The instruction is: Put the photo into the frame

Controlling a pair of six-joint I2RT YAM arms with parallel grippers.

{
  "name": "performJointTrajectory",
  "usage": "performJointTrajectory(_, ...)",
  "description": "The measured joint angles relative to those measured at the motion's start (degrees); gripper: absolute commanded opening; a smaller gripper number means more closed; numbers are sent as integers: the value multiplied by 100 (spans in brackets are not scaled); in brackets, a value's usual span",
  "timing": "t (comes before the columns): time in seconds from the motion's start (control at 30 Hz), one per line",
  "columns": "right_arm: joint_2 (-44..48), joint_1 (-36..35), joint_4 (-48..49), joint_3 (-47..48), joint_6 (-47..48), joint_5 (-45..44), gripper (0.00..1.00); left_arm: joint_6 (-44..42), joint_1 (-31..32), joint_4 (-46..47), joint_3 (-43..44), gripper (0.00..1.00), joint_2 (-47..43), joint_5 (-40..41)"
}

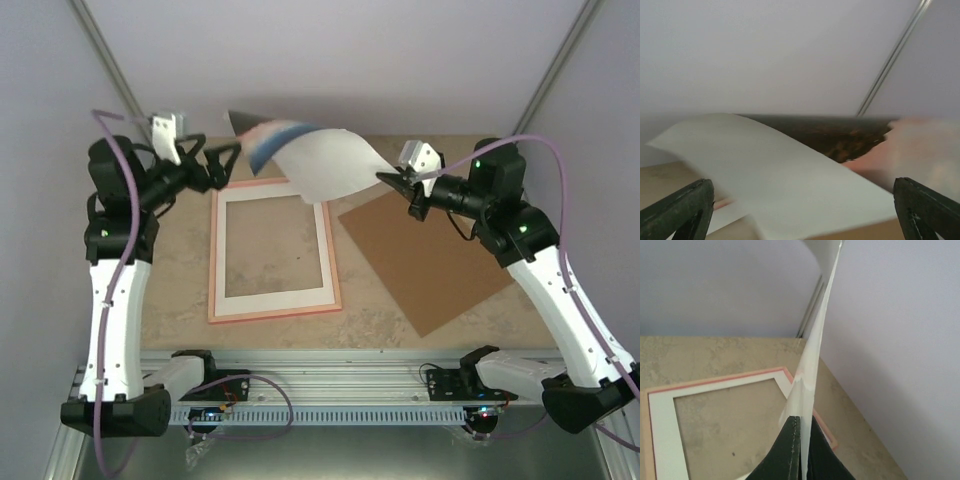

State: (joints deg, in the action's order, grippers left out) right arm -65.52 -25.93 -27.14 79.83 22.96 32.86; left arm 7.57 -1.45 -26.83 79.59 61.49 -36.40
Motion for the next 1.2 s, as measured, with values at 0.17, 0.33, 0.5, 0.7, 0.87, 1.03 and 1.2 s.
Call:
performJointTrajectory(0.17, -284, 114, -785, 468, 330, 302, 1, -1845, 0, -479, -765, 99, -332, 109)
performJointTrajectory(0.33, -376, 140, -1355, 577, 734, 492, 1, -2715, -7, -402, -811, 99, -195, -24)
performJointTrajectory(0.5, -262, 140, -1790, 577, 1276, 514, 0, -3246, -35, -232, -879, 98, -162, -334)
performJointTrajectory(0.7, 37, 140, -2138, 566, 1884, 420, 1, -3648, -55, -330, -831, 95, -20, -1108)
performJointTrajectory(0.87, 109, 140, -2260, 575, 2076, 326, 1, -3696, -57, -468, -813, 67, -9, -1644)
performJointTrajectory(1.03, -166, 140, -2317, 789, 1967, 118, 1, -3639, -61, -715, -787, 22, -66, -2162)
performJointTrajectory(1.2, -662, 164, -2337, 1272, 1652, -55, 1, -3333, -66, -748, -979, 0, -330, -2404)
